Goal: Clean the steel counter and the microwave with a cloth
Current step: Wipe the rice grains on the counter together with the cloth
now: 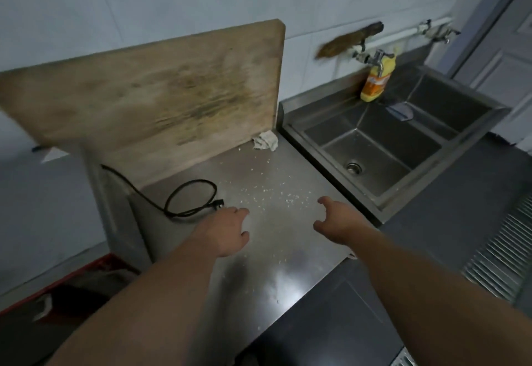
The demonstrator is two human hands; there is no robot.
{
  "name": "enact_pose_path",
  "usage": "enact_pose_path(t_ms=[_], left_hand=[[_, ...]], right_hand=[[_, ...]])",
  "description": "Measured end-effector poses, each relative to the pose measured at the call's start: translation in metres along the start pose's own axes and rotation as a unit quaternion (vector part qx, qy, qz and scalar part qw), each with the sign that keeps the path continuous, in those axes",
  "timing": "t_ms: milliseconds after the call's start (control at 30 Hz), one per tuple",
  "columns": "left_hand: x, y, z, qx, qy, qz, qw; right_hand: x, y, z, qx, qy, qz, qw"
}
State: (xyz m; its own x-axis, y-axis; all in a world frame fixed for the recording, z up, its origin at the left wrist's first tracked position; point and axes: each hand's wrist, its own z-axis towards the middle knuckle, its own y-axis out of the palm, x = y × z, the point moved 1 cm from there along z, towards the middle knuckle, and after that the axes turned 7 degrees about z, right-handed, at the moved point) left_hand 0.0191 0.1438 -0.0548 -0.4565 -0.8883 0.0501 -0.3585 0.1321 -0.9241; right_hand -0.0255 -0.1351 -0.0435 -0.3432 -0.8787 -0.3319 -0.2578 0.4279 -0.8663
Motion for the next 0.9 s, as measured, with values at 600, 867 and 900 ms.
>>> enact_pose_path(t_ms=[600,867,900], left_hand=[[0.072,0.008,0.083,-0.057,-0.18,-0.069,0.98],[0.158,-0.021,0.131,-0.005,-0.208,-0.101,0.973],[0.163,-0.022,0.135,0.0,-0.211,-0.103,0.972]], right_hand=[[0.069,-0.061,0.168,-0.072,-0.096,-0.021,0.993],[0.134,-0.075,0.221,-0.149,-0.113,-0.03,0.982],[0.136,-0.074,0.226,-0.156,-0.116,-0.032,0.98]])
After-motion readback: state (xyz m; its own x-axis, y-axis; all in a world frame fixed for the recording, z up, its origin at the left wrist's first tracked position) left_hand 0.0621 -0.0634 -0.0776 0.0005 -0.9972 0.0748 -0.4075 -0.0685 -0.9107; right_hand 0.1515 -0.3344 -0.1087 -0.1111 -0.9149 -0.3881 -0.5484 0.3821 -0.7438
